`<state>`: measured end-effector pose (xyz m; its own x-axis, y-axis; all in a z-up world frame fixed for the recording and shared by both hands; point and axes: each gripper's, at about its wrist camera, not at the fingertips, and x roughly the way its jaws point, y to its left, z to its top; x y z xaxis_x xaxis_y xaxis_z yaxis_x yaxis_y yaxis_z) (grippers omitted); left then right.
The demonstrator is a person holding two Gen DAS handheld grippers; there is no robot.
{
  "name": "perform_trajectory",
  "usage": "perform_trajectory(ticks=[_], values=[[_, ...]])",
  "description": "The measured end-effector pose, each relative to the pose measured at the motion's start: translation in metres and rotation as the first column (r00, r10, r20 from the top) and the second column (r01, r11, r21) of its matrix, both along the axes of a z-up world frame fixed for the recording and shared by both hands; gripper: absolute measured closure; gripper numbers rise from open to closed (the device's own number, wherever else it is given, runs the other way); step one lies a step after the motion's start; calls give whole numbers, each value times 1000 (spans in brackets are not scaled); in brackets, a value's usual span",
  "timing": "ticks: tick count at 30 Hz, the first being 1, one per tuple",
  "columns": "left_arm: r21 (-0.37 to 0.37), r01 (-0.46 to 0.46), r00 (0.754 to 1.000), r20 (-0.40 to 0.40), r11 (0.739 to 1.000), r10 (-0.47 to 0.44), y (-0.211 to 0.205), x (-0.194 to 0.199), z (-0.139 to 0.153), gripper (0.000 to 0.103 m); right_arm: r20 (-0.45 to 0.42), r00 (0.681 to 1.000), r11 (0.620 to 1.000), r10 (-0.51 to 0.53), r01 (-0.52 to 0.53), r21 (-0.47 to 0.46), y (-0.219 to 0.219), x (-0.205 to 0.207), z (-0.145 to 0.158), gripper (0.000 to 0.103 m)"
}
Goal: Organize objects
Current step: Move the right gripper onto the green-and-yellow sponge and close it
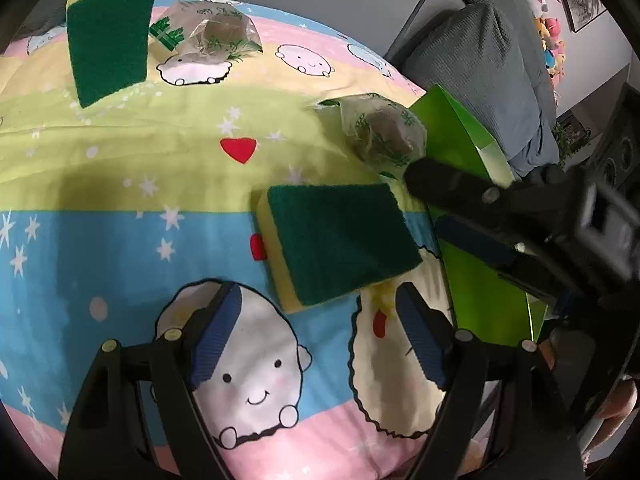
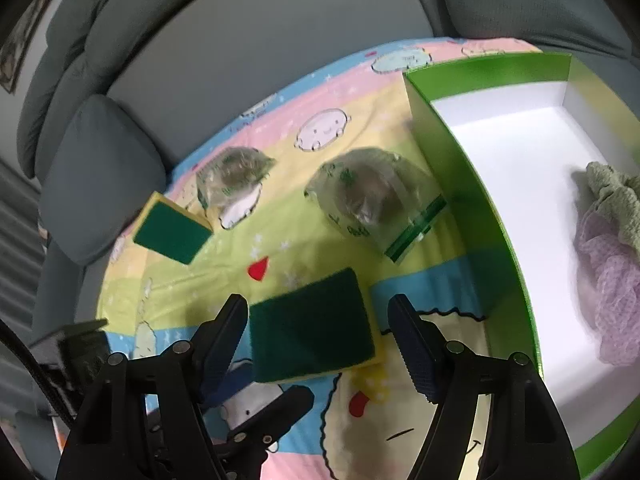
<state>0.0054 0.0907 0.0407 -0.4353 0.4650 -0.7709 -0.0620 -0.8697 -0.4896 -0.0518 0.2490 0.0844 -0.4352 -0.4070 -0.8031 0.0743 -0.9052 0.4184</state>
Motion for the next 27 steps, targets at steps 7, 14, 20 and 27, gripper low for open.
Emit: perform_trajectory(ticks=[7, 14, 20, 27], values=[[-7, -9, 1000, -10, 1000, 9, -1, -2, -2, 26, 31, 999, 999, 28, -28, 14, -7, -6, -15, 31], [-11, -12, 1000, -22, 1000, 12, -1, -3, -5, 27, 89, 995, 999, 47, -46, -13, -14, -12, -33, 31], [-7, -23, 999, -26, 1000, 23, -3, -4, -7, 33, 104, 993, 999, 52, -53, 6, -19, -12, -39, 31], [-5, -30, 999, -29, 1000, 30, -3, -3, -8, 34, 105, 993, 998, 60, -63, 24, -20, -13, -41, 31]])
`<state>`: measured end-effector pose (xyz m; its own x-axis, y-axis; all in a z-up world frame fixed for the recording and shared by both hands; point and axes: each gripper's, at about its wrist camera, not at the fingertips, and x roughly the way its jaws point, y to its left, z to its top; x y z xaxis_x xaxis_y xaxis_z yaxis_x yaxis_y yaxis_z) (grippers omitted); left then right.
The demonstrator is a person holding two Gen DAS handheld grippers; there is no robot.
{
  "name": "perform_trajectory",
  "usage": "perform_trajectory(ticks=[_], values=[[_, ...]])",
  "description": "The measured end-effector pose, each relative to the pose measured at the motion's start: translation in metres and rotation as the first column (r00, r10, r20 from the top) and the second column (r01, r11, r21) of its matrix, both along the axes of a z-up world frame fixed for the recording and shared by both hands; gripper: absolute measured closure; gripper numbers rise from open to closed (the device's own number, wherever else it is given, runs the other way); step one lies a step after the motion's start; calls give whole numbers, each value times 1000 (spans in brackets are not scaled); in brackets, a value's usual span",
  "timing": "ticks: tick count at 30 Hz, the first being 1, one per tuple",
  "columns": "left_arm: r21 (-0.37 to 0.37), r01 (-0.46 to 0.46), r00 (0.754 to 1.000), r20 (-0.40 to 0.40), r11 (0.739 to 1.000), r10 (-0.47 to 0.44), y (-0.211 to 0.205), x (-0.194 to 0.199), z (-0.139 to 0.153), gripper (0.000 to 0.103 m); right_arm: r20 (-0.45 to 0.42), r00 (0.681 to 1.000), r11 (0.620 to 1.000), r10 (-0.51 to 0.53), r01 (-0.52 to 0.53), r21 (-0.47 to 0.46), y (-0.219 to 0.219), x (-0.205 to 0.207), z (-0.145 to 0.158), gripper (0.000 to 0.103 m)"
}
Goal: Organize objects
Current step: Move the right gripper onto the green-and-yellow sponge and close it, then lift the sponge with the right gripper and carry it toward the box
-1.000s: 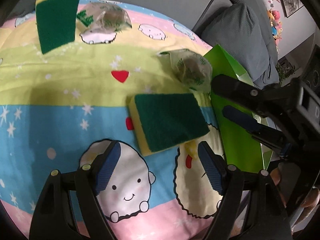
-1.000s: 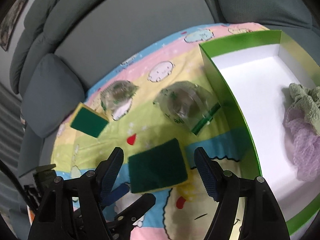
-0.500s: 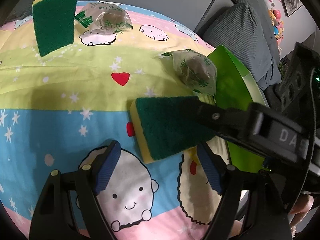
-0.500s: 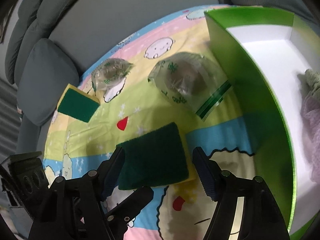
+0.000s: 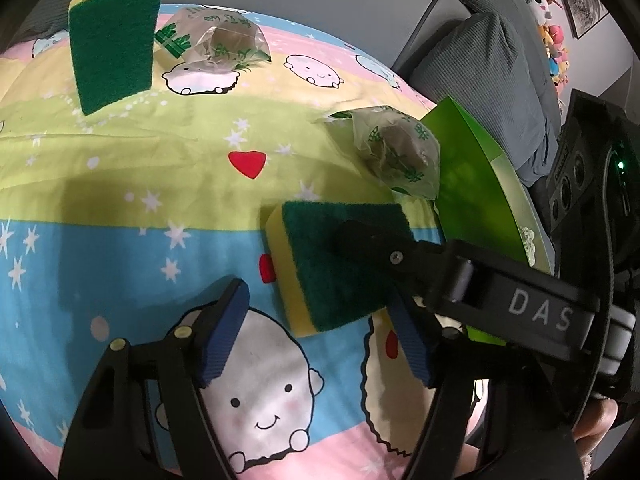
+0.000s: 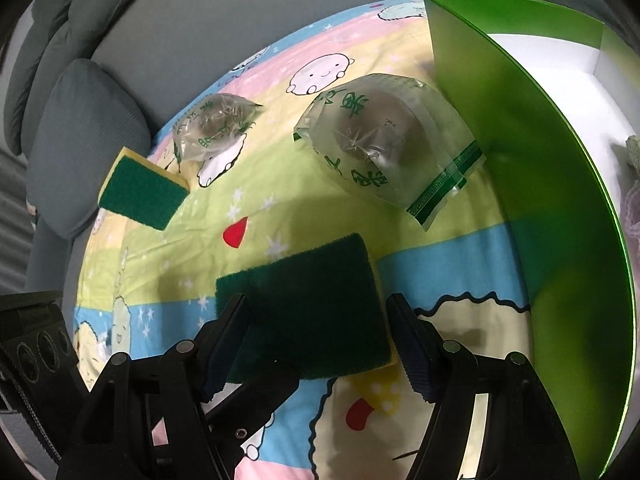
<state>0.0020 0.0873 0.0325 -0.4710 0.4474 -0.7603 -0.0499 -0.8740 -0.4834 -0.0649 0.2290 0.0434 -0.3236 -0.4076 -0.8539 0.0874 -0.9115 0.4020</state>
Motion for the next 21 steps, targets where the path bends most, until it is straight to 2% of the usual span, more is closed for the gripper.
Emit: perform_trajectory(ticks=[5, 7, 9, 13, 21], values=[[0, -4, 1000, -9, 1000, 4, 0, -1, 1, 35, -4, 1000, 1000, 1, -1, 6, -1, 1, 1, 31], [15, -1, 1000, -13, 1000, 1, 0, 0, 1, 46, -7, 1000, 1000, 6, -5, 10, -2, 1, 2, 31], [62, 8, 1000, 1, 998, -8, -1, -1, 0, 52, -10, 1000, 1000, 5, -5, 15, -3, 2, 2, 32], [63, -4, 1000, -3, 998, 4, -2, -1, 2, 52, -19, 1000, 1000, 2, -2, 20, -5, 3, 5, 35], [50, 2, 996, -93, 999, 3, 0, 4, 22, 53, -84, 996, 1000, 12, -12, 3, -10, 12, 24, 36]])
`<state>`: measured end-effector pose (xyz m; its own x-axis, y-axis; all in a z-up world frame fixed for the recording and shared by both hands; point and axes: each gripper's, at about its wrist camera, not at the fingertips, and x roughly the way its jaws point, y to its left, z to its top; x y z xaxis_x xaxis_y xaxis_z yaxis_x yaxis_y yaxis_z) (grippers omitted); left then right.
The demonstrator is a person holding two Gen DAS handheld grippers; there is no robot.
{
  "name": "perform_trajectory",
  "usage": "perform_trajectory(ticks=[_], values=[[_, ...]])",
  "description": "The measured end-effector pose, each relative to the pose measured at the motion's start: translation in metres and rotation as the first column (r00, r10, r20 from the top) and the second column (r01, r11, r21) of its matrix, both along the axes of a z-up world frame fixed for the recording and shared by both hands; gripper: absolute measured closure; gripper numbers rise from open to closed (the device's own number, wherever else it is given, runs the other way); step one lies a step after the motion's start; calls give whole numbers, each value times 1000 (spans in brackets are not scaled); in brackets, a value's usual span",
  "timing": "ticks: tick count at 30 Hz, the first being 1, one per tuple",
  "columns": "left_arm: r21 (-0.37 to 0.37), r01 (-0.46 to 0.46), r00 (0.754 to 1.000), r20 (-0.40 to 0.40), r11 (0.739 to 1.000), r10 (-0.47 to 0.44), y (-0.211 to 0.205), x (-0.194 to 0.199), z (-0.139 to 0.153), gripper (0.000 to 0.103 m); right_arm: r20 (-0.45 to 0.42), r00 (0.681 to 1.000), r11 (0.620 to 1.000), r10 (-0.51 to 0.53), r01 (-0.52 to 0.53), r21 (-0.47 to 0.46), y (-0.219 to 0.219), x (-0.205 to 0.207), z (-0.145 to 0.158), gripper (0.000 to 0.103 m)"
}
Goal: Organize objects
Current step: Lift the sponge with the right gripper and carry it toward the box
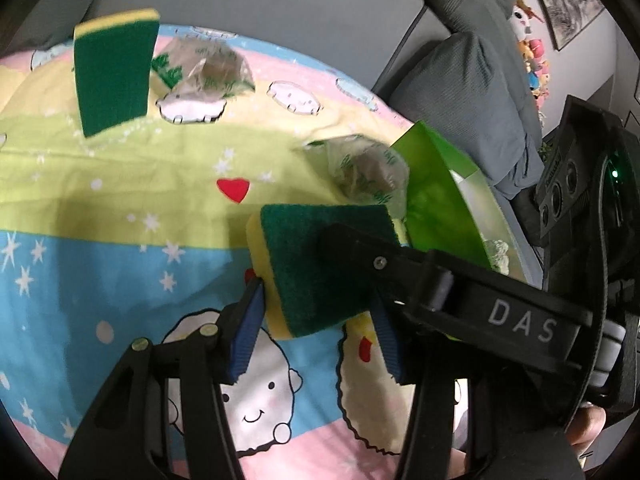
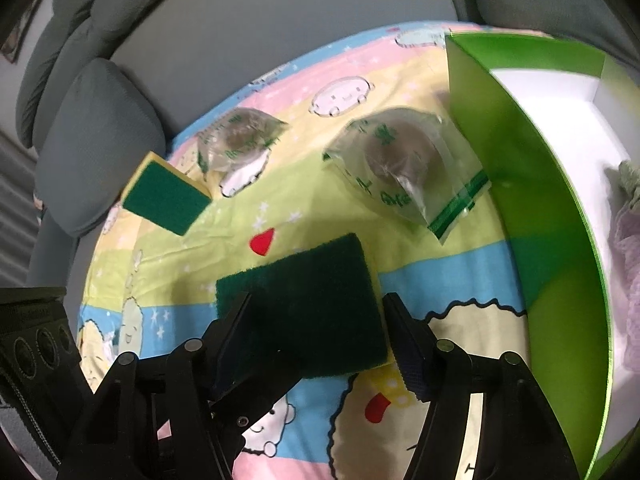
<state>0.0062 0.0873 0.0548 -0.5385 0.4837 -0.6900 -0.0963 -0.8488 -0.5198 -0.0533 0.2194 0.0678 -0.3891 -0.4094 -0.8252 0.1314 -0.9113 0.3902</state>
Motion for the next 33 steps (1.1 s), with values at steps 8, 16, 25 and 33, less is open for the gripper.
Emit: perform_trajectory(ticks=[8, 16, 25, 33], values=[[2, 5, 995, -95, 1000, -5, 0, 11, 18, 53, -76, 997, 1000, 1, -1, -5, 1, 11, 23, 36], [3, 10, 986, -167, 1000, -9, -1, 18, 28, 53, -132, 991, 1000, -6, 6, -1, 1, 21, 41, 36], [11, 16, 974, -228, 1000, -13, -2, 24, 39, 53, -181, 983, 1000, -14, 15, 6, -1, 30, 54, 36], [-13, 13, 955, -295, 1000, -17, 2, 33, 56, 53, -233, 972, 1000, -21, 17, -18, 3, 41, 71, 36]])
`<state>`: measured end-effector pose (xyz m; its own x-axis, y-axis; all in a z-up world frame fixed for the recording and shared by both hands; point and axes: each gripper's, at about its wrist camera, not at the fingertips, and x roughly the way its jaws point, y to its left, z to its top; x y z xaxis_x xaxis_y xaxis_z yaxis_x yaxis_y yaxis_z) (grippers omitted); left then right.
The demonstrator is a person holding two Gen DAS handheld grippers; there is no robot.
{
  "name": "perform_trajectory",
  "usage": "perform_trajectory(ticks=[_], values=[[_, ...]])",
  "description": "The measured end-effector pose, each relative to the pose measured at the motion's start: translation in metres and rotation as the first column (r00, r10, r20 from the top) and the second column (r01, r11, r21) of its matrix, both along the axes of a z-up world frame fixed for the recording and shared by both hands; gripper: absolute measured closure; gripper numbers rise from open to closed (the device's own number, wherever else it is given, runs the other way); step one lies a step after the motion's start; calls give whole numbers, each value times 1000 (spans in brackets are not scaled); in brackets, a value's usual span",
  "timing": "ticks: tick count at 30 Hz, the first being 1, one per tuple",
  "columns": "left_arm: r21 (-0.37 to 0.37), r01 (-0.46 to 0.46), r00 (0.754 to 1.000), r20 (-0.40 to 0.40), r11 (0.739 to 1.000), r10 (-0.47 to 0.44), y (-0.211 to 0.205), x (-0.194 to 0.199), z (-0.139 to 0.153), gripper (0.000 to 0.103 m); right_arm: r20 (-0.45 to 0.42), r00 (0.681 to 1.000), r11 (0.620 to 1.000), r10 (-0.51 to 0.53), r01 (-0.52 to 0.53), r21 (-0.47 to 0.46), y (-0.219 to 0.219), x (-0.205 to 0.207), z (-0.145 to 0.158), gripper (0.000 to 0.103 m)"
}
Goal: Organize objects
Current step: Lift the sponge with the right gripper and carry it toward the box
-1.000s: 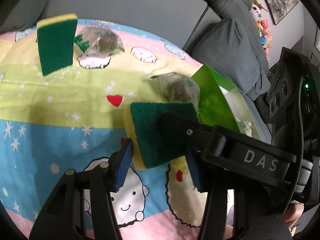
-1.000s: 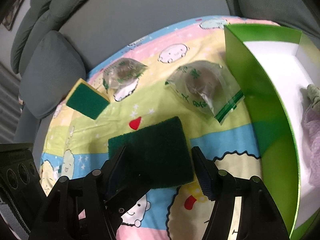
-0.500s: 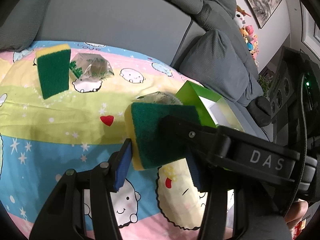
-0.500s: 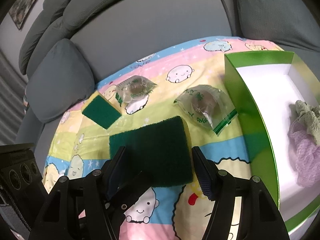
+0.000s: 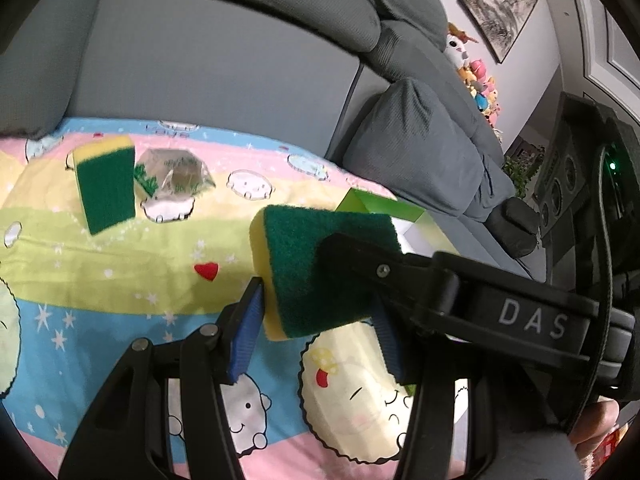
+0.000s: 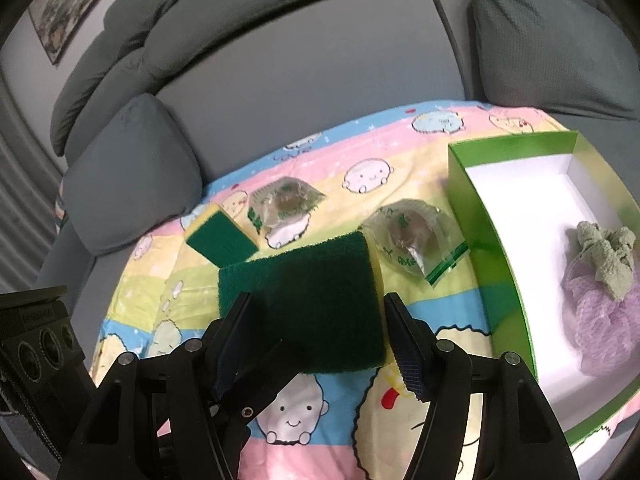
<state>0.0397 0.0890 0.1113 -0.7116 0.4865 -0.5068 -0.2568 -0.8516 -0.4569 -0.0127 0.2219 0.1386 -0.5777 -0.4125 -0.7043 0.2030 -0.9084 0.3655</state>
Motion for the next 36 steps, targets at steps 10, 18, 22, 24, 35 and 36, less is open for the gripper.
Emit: perform_trajectory(ticks=[10, 18, 22, 24, 35, 36], values=[[-38, 8, 997, -80, 999, -11, 16, 9, 23, 53, -76, 997, 999, -19, 17, -39, 13, 14, 24, 35], [-113, 42, 993, -102, 993, -54, 48, -3, 37, 53, -99, 994, 995, -53, 44, -94, 42, 10, 31, 35], [-148, 84, 990, -104, 985, -100, 70, -13, 42, 53, -97, 990, 986, -100, 86, -141, 67, 4, 32, 35], [-167, 111, 986, -103, 980, -130, 82, -17, 44, 53, -99, 987, 981, -129, 112, -157, 80, 3, 32, 35], [-224, 222, 967, -75, 949, -244, 133, -36, 41, 53, -58, 962, 944, -268, 250, -217, 133, -3, 21, 35], [-228, 229, 965, -73, 946, -251, 136, -37, 41, 53, -54, 960, 940, -276, 258, -222, 137, -3, 20, 35]])
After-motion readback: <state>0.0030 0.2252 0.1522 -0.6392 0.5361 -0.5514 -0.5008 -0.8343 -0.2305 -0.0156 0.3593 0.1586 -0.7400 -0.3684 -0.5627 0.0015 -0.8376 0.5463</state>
